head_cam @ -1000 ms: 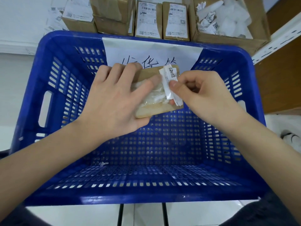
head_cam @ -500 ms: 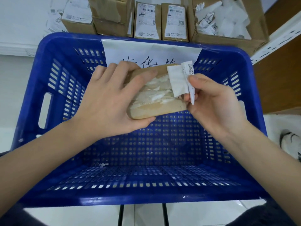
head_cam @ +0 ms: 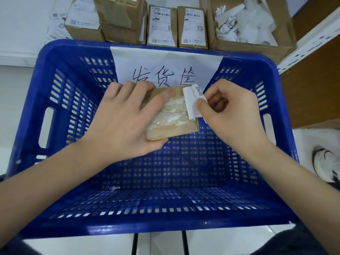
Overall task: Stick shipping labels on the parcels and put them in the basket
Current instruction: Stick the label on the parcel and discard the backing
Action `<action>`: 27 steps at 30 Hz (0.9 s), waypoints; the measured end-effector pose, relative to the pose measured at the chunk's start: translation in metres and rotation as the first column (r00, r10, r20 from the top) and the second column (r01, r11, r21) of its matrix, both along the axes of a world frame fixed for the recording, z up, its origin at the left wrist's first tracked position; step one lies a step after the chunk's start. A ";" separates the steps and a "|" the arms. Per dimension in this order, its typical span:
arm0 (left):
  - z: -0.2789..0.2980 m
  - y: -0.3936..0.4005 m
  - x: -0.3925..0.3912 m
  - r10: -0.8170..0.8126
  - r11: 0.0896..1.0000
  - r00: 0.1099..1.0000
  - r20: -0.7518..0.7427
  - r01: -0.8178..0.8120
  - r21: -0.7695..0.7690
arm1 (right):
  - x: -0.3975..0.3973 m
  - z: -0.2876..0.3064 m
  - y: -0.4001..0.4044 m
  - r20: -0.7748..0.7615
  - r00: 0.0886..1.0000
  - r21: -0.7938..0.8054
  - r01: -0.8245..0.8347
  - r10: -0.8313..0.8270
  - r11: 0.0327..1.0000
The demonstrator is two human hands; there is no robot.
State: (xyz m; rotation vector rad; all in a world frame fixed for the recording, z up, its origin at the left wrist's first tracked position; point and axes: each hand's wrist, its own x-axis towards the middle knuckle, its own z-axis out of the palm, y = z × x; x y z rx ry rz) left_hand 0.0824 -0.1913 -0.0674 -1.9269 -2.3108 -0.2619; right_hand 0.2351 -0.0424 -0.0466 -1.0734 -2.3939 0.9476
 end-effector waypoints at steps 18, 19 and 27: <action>-0.012 0.002 -0.002 0.012 0.999 1.000 -0.015 -0.013 -0.044 | -0.007 -0.009 -0.011 0.212 0.969 0.197 -0.171 0.128 0.965; -0.013 0.002 -0.002 0.009 0.999 1.000 -0.015 -0.010 -0.045 | -0.007 -0.007 -0.011 0.199 0.972 0.145 -0.155 0.125 0.977; -0.012 0.001 0.000 -0.010 1.000 1.000 -0.024 0.010 -0.020 | -0.011 -0.005 -0.013 0.184 0.978 -0.057 -0.092 0.101 0.994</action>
